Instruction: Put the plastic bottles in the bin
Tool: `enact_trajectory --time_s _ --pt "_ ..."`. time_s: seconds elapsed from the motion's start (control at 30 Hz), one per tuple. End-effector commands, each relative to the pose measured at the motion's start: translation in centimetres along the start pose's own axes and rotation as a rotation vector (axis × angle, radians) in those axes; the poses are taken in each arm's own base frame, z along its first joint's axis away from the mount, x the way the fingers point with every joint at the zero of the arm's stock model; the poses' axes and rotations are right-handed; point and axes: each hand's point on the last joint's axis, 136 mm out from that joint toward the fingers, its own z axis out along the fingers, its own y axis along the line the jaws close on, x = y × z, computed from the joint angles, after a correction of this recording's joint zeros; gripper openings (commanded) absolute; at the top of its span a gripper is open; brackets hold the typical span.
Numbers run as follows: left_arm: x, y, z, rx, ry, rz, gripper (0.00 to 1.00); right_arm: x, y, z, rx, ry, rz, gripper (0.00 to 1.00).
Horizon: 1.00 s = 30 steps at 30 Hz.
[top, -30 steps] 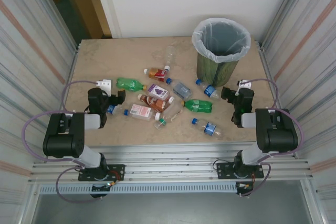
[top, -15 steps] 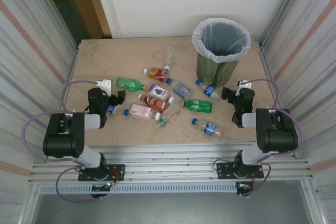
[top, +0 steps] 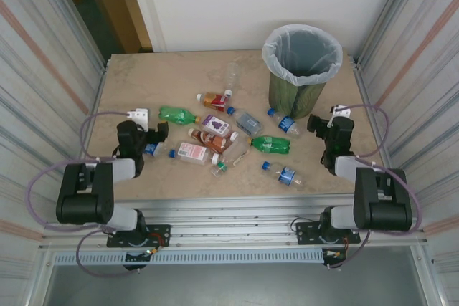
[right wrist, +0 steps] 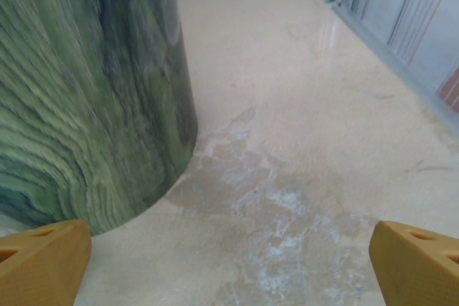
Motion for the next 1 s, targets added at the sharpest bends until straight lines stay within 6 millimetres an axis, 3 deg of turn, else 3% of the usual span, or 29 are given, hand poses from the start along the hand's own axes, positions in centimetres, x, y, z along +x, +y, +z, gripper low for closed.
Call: enact_trajectory --time_s 0.0,0.17,0.3,0.53,0.7,0.97 --pt "-2.0 2.6 -2.2 -0.146 -0.036 -0.100 0.99 -2.6 -0.9 -1.7 0.056 -0.017 0.037 0.98" --pt "-3.7 3.5 -5.2 -0.203 -0.051 -0.327 0.99 -4.3 -1.3 -4.2 0.073 -0.025 0.100 0.98" --pt "-2.8 3.5 -7.8 -0.251 0.002 -0.460 0.99 -3.4 -1.9 -5.1 0.116 0.066 0.161 0.98" --pt "2.7 3.3 -11.9 -0.363 0.183 -0.662 0.99 -2.7 -1.4 -6.8 0.155 0.142 0.158 0.98" --pt "5.0 2.4 -11.8 -0.359 0.311 -0.671 0.99 -2.2 -1.0 -7.8 0.167 0.190 0.149 0.98" --pt "6.1 1.1 -8.2 -0.337 0.478 -0.618 0.99 -2.4 -0.4 -9.5 0.156 0.208 0.176 0.98"
